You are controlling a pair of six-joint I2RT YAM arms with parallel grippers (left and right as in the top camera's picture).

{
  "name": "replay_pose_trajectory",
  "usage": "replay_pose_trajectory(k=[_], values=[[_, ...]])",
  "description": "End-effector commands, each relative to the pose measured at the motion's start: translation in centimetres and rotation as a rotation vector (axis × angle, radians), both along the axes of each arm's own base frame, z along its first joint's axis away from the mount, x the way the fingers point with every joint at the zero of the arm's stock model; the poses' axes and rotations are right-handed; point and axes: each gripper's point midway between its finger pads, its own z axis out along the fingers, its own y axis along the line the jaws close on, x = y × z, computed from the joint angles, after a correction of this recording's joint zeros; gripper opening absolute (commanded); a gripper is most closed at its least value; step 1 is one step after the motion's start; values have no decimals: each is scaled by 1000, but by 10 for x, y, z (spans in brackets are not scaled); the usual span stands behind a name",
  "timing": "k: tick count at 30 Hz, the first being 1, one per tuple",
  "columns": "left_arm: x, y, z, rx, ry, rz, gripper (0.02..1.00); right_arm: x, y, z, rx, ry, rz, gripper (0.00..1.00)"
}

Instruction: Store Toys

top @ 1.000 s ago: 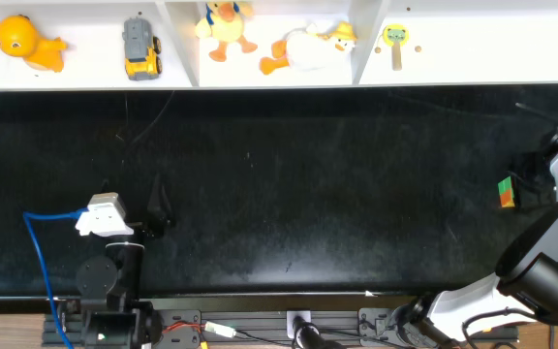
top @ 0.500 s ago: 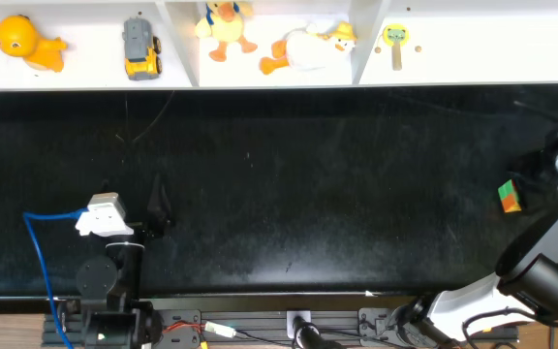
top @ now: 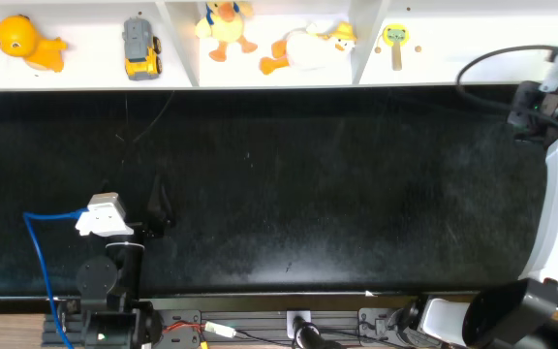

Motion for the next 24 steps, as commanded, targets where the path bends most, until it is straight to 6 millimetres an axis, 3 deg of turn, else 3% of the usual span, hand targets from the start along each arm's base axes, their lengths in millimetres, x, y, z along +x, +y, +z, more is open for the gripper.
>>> replay_pose_trajectory(k=[1,8,15,18,24], values=[[0,-4,1,-25,-8,-18,998,13,12,6,25,-37,117,45],[0,-4,1,-25,-7,-18,998,26,29,15,86,-117,250,49],[0,-4,1,-25,-7,-18,998,40,24,28,-15,-302,266,47],[0,-4,1,-25,-8,-18,998,45,22,22,-111,-402,312,49],[0,-4,1,-25,-8,-18,998,80,16,-6,-246,-695,514,45]])
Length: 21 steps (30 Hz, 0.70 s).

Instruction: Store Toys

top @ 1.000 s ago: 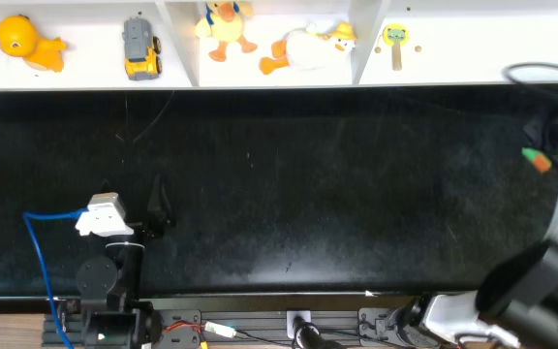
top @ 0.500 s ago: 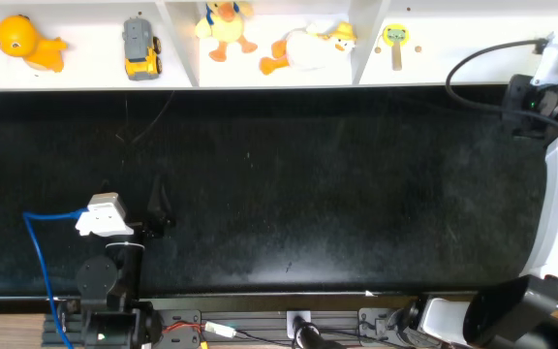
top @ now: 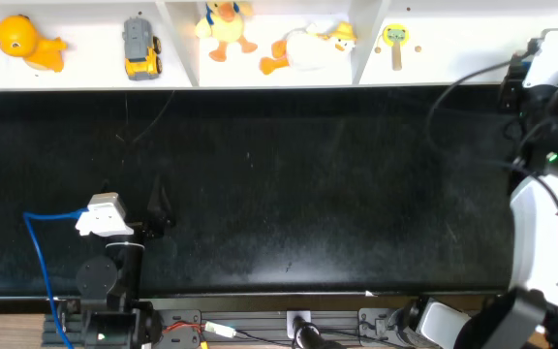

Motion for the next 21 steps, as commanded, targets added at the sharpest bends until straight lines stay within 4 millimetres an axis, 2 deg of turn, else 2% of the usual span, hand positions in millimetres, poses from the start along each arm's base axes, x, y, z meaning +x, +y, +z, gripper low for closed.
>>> replay_pose_trajectory(k=[1,5,8,17,21], values=[[0,-4,1,-25,-8,-18,998,11,-3,-43,17,-68,155,45],[0,-4,1,-25,-8,-18,998,22,-14,-65,130,-119,263,47],[0,-4,1,-25,-7,-18,998,30,-18,-74,131,-138,310,47],[0,-4,1,-25,-8,-18,998,64,-27,-66,149,-175,331,45],[0,-4,1,-25,-8,-18,996,73,-25,-62,157,-185,339,47]])
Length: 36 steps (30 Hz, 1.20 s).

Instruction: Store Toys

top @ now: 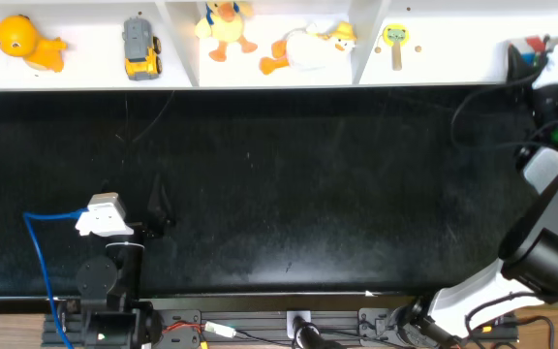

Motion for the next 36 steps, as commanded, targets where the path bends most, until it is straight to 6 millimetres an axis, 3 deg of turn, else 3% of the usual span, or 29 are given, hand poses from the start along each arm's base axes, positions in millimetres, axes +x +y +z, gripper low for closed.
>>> replay_pose_trajectory(k=[1,7,11,20,27,29,30,32,34,36], values=[[0,-4,1,-25,-7,-18,998,11,8,0,25,-6,39,42],[0,-4,1,-25,-7,-18,998,19,2,-17,43,13,32,42],[0,-4,1,-25,-7,-18,998,24,-14,-27,85,13,-60,45],[0,-4,1,-25,-8,-18,998,34,-22,-53,131,21,-80,47],[0,-4,1,-25,-7,-18,998,42,-17,-46,185,11,-67,47],[0,-4,1,-25,-7,-18,998,42,-16,-44,238,12,-68,207],[0,-4,1,-25,-7,-18,998,42,-16,-43,254,12,-70,408],[0,-4,1,-25,-7,-18,998,42,-17,-39,269,9,-71,641],[0,-4,1,-25,-7,-18,998,41,-16,-31,264,1,-70,952],[0,-4,1,-25,-8,-18,998,40,-15,-17,258,-11,-69,996]])
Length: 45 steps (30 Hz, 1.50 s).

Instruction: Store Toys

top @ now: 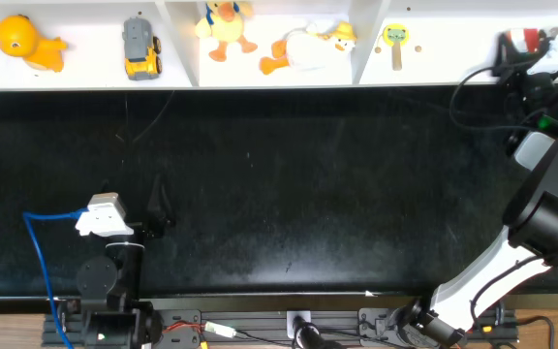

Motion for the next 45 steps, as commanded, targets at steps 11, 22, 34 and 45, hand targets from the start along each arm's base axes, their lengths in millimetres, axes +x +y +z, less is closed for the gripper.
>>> replay_pose_trajectory(k=[11,22,34,45], values=[[0,-4,1,-25,-7,-18,998,-38,4,104,74,94,-134,998],[0,-4,1,-25,-7,-18,996,-121,47,144,155,308,-203,998],[0,-4,1,-25,-7,-18,998,-194,151,140,115,533,-10,998],[0,-4,1,-25,-7,-18,998,-247,249,151,-55,575,197,996]])
